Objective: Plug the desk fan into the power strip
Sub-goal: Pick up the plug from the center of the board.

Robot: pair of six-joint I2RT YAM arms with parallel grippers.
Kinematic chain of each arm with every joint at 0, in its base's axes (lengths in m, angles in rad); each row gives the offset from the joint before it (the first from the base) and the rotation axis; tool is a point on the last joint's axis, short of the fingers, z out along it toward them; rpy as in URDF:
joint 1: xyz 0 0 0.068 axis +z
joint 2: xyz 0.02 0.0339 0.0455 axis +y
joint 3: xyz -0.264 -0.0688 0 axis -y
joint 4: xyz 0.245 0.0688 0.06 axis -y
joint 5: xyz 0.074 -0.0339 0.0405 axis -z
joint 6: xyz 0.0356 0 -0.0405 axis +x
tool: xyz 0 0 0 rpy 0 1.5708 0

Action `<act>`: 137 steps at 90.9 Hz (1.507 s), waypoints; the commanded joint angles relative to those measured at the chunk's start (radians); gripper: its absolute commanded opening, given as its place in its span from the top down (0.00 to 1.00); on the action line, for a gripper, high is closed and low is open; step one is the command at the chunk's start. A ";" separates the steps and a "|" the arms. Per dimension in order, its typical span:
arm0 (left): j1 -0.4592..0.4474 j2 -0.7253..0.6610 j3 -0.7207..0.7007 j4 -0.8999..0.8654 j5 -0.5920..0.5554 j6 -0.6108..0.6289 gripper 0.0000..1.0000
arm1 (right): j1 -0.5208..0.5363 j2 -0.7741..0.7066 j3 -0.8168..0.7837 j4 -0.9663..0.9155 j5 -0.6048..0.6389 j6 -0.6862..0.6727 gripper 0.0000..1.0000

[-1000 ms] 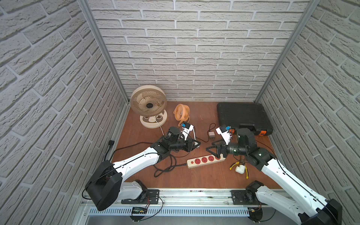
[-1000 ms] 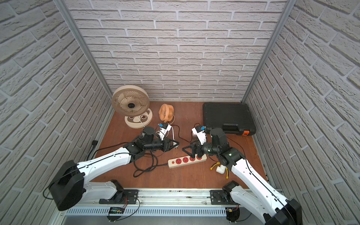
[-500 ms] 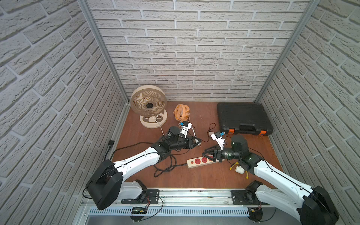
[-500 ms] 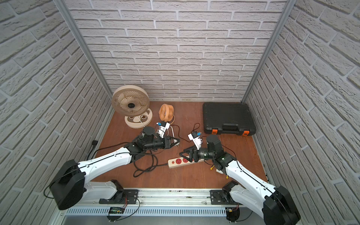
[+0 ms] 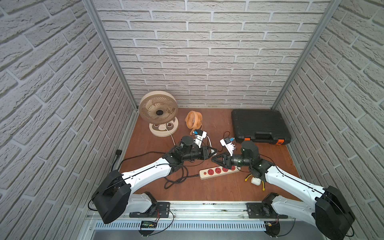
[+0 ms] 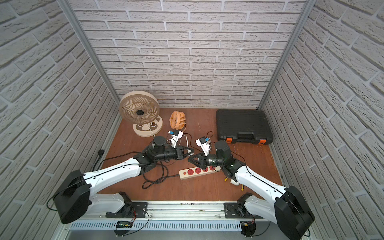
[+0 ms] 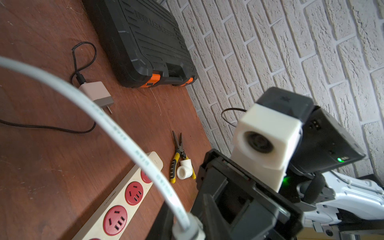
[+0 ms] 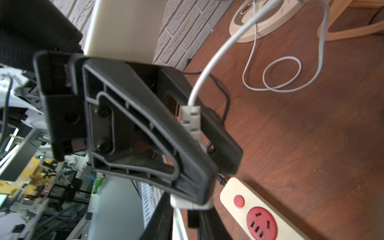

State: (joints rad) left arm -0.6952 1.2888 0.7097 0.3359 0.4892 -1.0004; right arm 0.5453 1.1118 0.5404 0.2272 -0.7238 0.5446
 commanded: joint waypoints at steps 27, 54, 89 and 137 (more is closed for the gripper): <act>0.001 -0.064 -0.024 0.068 0.086 0.053 0.31 | 0.007 0.003 0.012 0.181 -0.113 0.097 0.97; 0.146 -0.095 -0.066 0.192 0.367 0.044 0.19 | -0.003 -0.009 0.016 0.283 -0.260 0.222 0.97; 0.160 -0.046 -0.079 0.355 0.544 -0.021 0.65 | -0.005 0.012 0.032 0.286 -0.326 0.271 0.97; 0.138 -0.170 -0.060 0.079 0.460 0.106 1.00 | -0.028 -0.001 0.056 0.155 -0.319 0.203 0.77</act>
State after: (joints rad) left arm -0.5495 1.1904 0.6209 0.5720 0.9768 -0.9924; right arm 0.5377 1.1385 0.5617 0.4435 -1.0626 0.8059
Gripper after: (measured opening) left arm 0.167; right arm 0.149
